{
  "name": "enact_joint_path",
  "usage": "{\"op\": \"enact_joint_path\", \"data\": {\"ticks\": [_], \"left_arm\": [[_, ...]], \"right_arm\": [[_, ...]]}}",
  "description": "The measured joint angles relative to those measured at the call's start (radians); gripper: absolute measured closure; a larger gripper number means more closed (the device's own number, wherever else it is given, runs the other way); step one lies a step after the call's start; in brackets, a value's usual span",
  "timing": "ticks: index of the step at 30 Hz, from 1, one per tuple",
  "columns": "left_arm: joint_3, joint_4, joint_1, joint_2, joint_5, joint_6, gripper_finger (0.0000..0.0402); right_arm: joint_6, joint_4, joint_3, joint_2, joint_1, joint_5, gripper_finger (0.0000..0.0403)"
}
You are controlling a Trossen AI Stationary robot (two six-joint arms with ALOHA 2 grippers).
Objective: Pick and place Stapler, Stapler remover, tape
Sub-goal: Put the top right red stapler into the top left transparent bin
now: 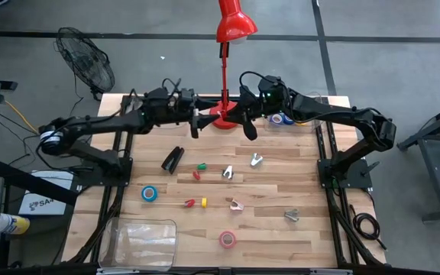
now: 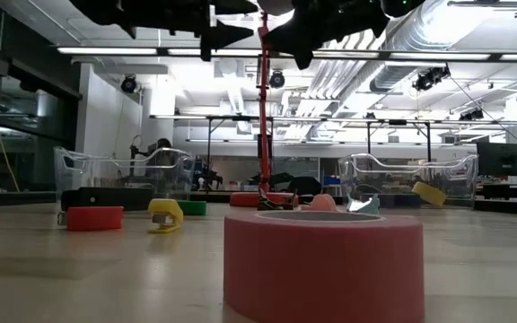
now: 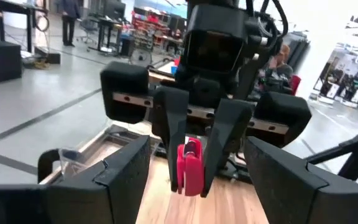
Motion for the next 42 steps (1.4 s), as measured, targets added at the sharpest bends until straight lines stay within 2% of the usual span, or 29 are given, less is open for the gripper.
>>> {"op": "enact_joint_path", "data": {"ticks": [24,31,42], "left_arm": [[0.009,0.062,0.0,0.036,0.007,0.004,0.0148],[0.009,0.134,0.0,0.08,0.02,-0.006,0.0184],[0.009,0.172,0.0,0.082,0.03,-0.011,0.0235]], "right_arm": [[0.034,0.093,0.0,0.0,0.007,0.008,0.0346],[0.045,0.117,0.0,0.0,0.02,0.025,0.0346],[0.058,0.104,0.0,0.0,0.018,0.027,0.0346]]}}
